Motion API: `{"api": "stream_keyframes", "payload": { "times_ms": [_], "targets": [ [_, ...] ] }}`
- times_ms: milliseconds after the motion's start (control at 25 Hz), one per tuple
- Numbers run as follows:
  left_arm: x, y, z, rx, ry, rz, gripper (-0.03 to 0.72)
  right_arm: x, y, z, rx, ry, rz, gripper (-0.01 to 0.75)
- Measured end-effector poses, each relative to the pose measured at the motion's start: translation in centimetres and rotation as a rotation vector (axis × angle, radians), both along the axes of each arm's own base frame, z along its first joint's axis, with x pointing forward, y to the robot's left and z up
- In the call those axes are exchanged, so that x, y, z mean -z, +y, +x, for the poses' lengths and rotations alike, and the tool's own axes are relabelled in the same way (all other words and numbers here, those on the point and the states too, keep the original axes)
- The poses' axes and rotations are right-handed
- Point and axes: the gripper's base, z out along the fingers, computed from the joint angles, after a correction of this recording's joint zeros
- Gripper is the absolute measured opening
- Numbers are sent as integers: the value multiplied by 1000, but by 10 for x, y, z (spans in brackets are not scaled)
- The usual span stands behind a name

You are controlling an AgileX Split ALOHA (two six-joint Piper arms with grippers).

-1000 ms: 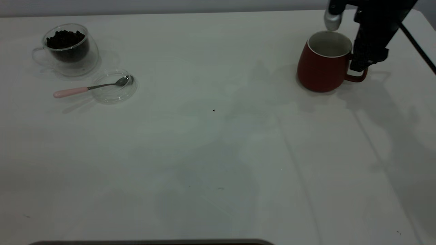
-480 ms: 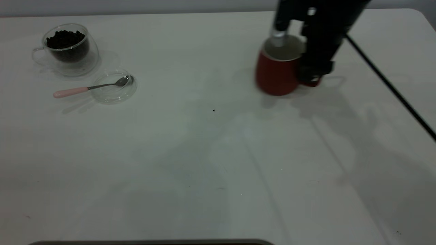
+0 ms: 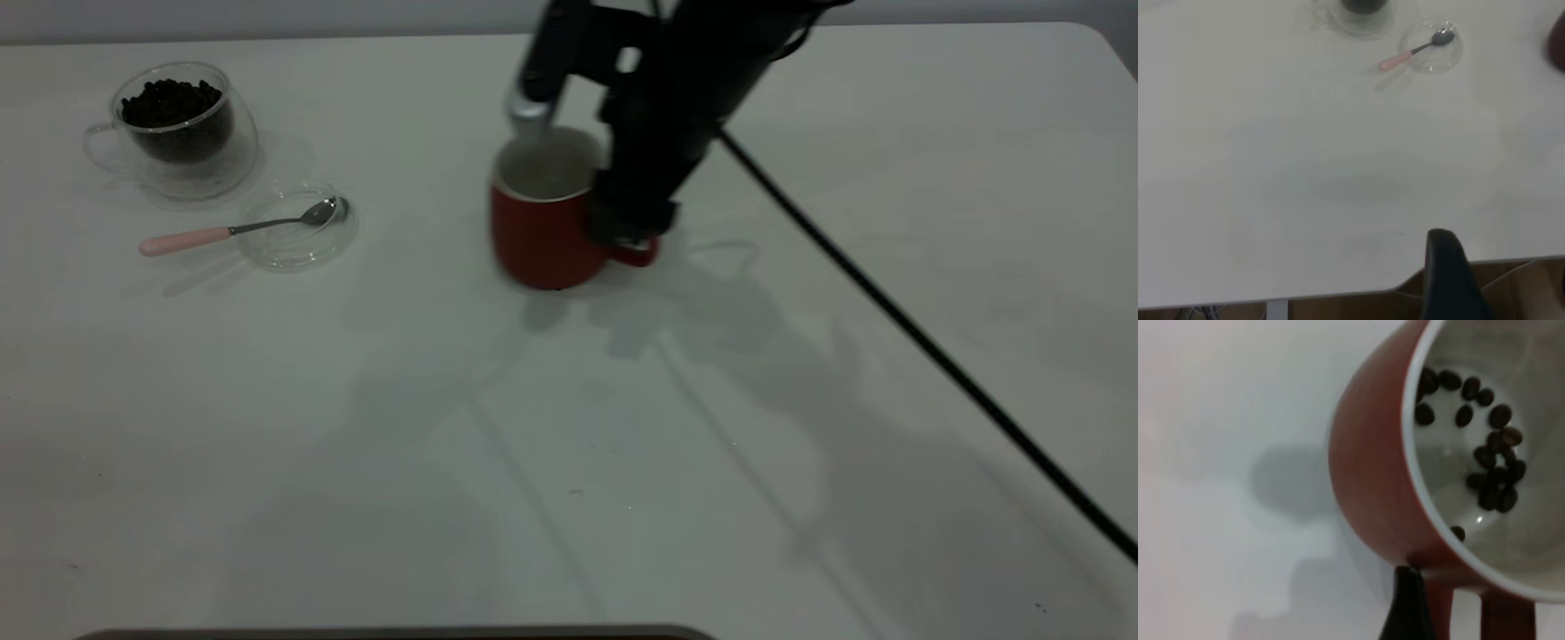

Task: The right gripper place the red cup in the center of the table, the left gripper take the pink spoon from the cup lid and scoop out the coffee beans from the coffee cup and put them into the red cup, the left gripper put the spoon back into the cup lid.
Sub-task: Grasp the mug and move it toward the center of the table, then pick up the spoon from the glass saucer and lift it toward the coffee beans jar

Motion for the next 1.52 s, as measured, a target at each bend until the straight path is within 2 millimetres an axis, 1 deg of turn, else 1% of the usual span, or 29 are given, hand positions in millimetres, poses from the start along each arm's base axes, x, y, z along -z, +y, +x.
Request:
{"api": "stream_keyframes", "payload": {
  "times_ms": [120, 240, 280, 320, 400, 480, 640, 680, 760, 800, 880, 920, 1000, 1080, 1200, 1360, 1520],
  "targets": [
    [0, 0, 0, 0, 0, 0, 463, -1, 15, -8, 16, 3, 40, 615],
    [0, 0, 0, 0, 0, 0, 463, -6, 17, -11, 19, 30, 51, 611],
    [0, 0, 0, 0, 0, 0, 463, -12, 17, -12, 17, 52, 53, 609],
    [0, 0, 0, 0, 0, 0, 463, -22, 15, -13, 14, 67, 55, 607],
    [0, 0, 0, 0, 0, 0, 463, -49, 8, -15, 22, 121, 59, 600],
    [0, 0, 0, 0, 0, 0, 463, -86, -4, -18, 63, 165, 66, 596],
    [0, 0, 0, 0, 0, 0, 463, -156, -43, -29, 222, 291, 58, 591],
    [0, 0, 0, 0, 0, 0, 463, -170, -54, -33, 259, 323, 55, 590],
    [0, 0, 0, 0, 0, 0, 463, -204, -73, -45, 307, 345, 63, 590],
    [0, 0, 0, 0, 0, 0, 463, -217, -80, -52, 317, 354, 63, 590],
    [0, 0, 0, 0, 0, 0, 463, -249, -92, -72, 325, 331, 79, 590],
    [0, 0, 0, 0, 0, 0, 463, -262, -97, -83, 329, 314, 88, 590],
    [0, 0, 0, 0, 0, 0, 463, -281, -108, -105, 352, 303, 100, 590],
    [0, 0, 0, 0, 0, 0, 463, -293, -120, -129, 376, 302, 103, 590],
    [0, 0, 0, 0, 0, 0, 463, -297, -135, -158, 424, 333, 89, 590],
    [0, 0, 0, 0, 0, 0, 463, -291, -150, -186, 506, 366, 83, 590],
    [0, 0, 0, 0, 0, 0, 463, -277, -163, -210, 575, 400, 74, 590]
  ]
}}
